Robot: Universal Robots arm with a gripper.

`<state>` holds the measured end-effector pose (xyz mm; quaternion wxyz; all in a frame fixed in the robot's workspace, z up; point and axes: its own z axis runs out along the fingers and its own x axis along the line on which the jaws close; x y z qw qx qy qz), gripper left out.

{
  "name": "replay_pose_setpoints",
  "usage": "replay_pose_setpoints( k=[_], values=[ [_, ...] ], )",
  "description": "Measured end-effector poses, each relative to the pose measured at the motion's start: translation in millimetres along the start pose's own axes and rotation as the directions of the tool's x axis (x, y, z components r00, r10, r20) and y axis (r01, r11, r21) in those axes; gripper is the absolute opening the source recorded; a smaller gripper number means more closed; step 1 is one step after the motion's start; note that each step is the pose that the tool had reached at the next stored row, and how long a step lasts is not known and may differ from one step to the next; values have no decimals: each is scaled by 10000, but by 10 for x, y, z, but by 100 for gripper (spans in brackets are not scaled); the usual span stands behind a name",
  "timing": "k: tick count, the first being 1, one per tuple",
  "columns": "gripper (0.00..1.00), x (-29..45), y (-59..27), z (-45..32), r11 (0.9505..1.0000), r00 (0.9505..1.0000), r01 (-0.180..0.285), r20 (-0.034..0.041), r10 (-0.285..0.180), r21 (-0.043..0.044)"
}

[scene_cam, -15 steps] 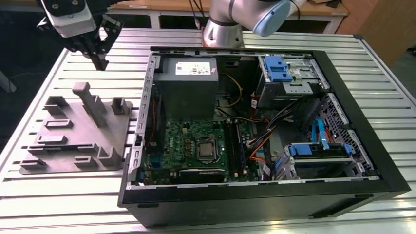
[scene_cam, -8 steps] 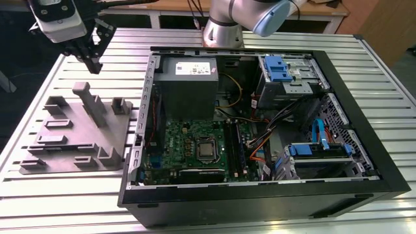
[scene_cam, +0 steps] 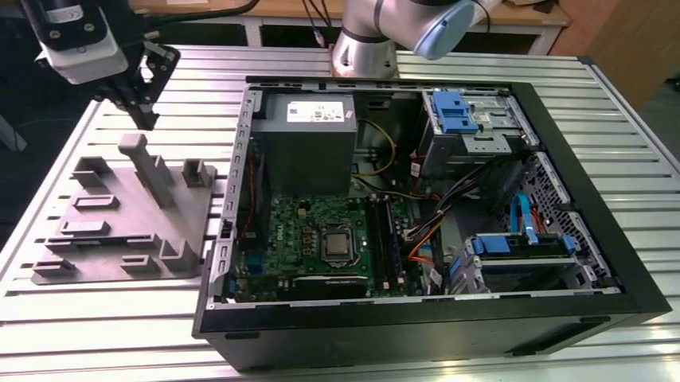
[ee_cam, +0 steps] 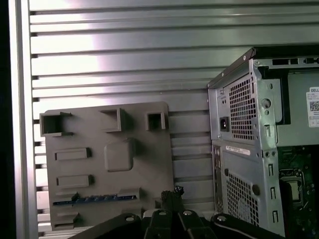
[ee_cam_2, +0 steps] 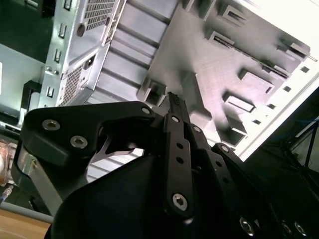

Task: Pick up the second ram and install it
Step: 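Reach for the second ram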

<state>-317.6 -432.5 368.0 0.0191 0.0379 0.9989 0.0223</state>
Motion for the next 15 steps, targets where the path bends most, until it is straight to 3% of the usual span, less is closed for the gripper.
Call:
replay_pose_setpoints(
  k=[15],
  values=[
    [10,301,-176,102,10000,10000,0,11,0,-1]
  ],
)
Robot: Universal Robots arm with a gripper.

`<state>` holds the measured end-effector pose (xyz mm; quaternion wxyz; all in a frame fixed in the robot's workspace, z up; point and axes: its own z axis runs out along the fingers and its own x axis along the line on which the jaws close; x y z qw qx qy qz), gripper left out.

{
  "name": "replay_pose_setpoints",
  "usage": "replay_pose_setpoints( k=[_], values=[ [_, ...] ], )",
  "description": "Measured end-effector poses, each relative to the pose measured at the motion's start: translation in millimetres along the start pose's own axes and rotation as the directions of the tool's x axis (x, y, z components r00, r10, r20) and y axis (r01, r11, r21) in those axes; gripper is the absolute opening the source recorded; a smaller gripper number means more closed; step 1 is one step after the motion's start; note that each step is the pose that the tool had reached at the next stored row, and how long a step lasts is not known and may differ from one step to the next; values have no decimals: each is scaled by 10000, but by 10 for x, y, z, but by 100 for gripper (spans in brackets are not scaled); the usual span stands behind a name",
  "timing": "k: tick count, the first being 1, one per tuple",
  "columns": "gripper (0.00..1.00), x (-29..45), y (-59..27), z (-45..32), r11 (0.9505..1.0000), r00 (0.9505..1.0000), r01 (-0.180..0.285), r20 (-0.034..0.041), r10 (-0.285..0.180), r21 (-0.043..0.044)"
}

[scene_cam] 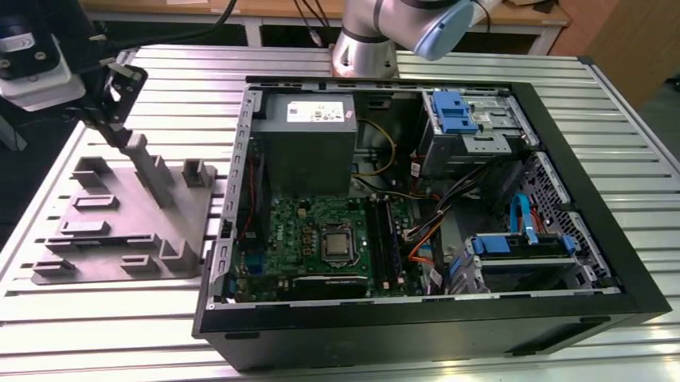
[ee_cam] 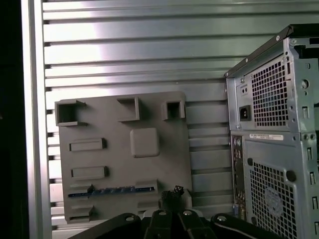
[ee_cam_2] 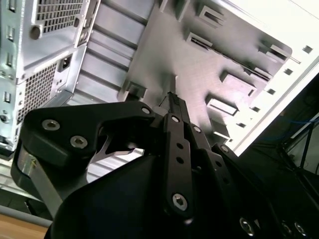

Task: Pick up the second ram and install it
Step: 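Reach for the second ram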

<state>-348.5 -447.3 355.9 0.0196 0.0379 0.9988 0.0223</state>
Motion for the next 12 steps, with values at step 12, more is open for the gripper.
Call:
replay_pose_setpoints(
  k=[12],
  values=[
    [10,222,-63,117,10000,10000,1,-1,-1,1]
  ],
)
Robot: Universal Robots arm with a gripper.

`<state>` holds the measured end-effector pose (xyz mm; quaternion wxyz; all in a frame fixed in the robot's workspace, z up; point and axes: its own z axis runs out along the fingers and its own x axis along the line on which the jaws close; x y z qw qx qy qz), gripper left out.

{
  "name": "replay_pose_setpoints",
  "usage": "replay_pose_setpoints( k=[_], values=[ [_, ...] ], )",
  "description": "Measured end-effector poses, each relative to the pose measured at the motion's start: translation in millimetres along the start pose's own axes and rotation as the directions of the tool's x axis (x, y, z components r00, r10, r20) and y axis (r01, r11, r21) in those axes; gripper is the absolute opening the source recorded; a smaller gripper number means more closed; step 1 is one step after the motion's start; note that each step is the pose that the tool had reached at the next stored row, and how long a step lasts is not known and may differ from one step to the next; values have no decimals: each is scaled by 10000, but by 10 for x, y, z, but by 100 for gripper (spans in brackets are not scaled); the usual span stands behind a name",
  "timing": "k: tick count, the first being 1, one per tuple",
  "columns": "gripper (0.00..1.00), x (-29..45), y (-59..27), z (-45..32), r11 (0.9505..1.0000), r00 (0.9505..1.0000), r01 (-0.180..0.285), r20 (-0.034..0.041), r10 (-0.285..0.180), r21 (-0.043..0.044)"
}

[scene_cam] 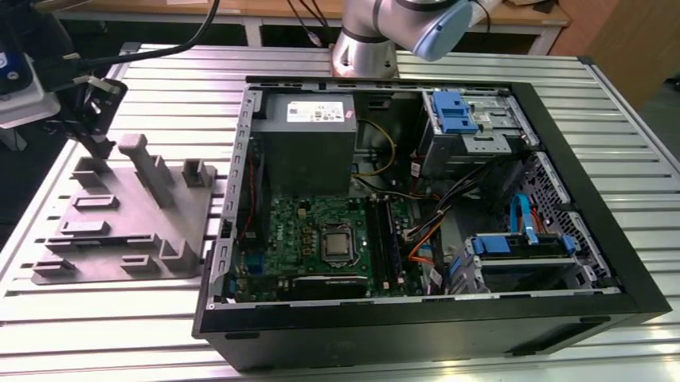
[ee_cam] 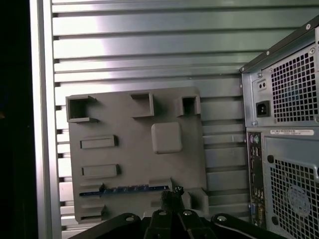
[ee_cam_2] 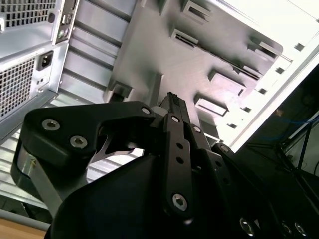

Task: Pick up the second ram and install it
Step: 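Reach for the second ram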

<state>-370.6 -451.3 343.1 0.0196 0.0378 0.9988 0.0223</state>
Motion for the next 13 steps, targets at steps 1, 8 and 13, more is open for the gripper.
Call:
replay_pose_setpoints(
  k=[1,8,13],
  values=[
    [10,19,-3,13,10000,10000,0,1,0,0],
    [10,148,-46,90,10000,10000,-1,1,1,0],
    [10,228,-87,146,10000,10000,-1,0,1,1]
  ],
)
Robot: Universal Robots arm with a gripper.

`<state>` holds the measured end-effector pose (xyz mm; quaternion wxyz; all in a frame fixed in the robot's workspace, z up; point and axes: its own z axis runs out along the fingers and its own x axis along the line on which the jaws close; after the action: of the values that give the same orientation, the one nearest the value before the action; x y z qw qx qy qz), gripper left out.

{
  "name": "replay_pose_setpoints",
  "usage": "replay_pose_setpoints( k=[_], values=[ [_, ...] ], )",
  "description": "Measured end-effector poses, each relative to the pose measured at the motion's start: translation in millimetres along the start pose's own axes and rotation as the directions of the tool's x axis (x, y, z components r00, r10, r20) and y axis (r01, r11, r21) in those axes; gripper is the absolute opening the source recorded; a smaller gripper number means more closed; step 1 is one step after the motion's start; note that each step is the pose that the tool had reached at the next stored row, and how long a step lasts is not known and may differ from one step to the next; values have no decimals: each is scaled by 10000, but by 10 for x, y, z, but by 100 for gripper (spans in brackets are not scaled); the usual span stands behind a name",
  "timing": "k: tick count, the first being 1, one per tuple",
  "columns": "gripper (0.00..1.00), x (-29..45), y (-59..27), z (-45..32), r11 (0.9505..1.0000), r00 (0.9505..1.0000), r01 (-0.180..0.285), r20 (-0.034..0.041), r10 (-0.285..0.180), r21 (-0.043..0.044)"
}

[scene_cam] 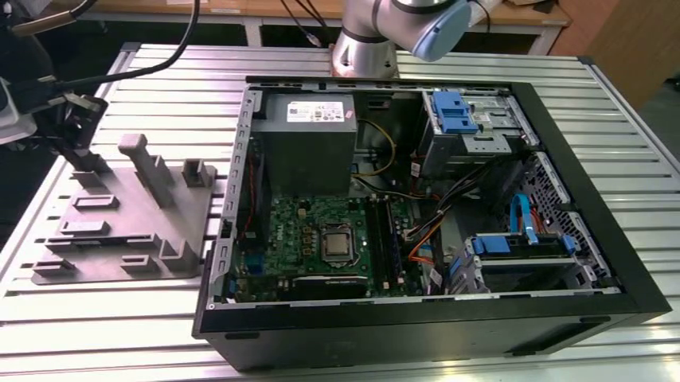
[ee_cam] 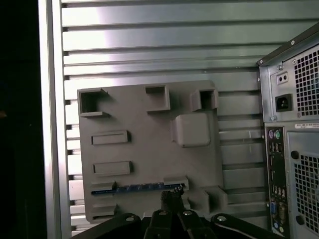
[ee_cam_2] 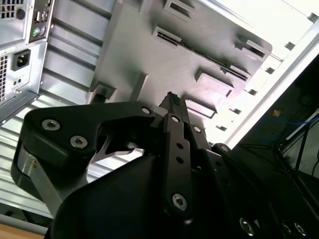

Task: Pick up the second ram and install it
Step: 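Reach for the second ram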

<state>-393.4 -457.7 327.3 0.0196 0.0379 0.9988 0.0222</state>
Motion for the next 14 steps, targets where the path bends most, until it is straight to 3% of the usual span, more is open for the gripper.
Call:
replay_pose_setpoints(
  k=[14],
  values=[
    [10,188,-67,220,10000,10000,1,0,-1,0]
  ],
)
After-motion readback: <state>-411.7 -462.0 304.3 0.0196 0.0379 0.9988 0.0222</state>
